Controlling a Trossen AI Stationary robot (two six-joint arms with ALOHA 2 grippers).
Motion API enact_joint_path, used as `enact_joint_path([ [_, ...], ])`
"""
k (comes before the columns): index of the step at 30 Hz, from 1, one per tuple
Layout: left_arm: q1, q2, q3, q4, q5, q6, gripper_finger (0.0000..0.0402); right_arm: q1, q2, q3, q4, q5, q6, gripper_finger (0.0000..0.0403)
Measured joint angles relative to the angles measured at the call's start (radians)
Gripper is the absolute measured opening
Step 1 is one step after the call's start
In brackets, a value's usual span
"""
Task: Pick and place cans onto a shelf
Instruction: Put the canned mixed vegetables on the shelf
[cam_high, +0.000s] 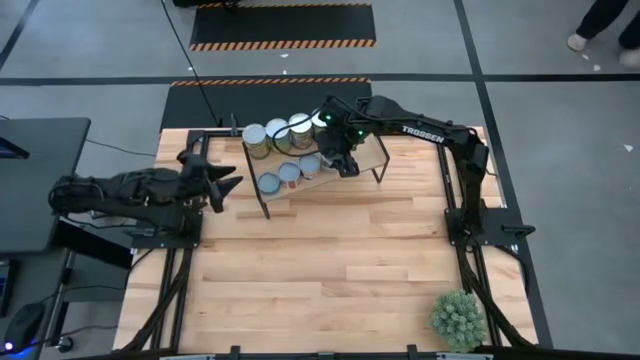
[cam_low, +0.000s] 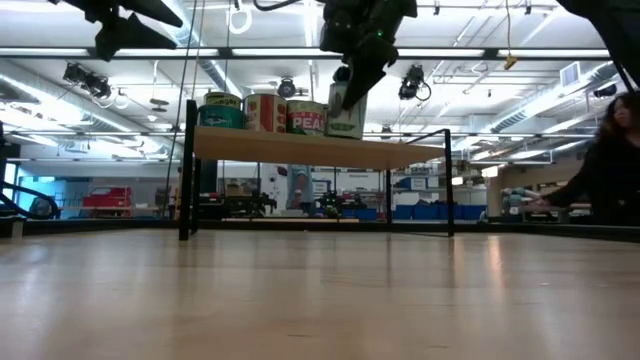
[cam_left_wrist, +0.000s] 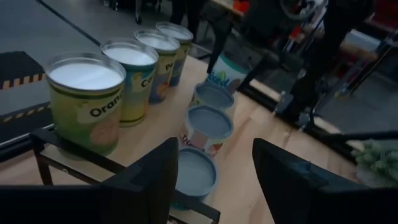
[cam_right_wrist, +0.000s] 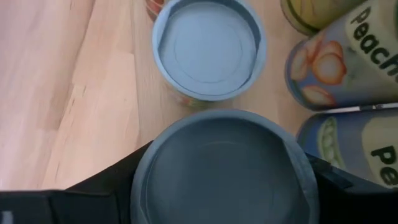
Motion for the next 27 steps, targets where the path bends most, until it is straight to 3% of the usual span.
enact_joint_path([
  [11,-0.002,-0.044,-0.061,0.087,-0.011,-0.032,0.0212,-0.002,-0.003,-0.043,0.022,-0.009,-0.002,0.0295],
  [27,-0.001,-0.045,-0.061,0.103,-0.002,-0.050,0.0212,-0.002,-0.016,-0.034,0.021,0.076,0.013,0.0386],
])
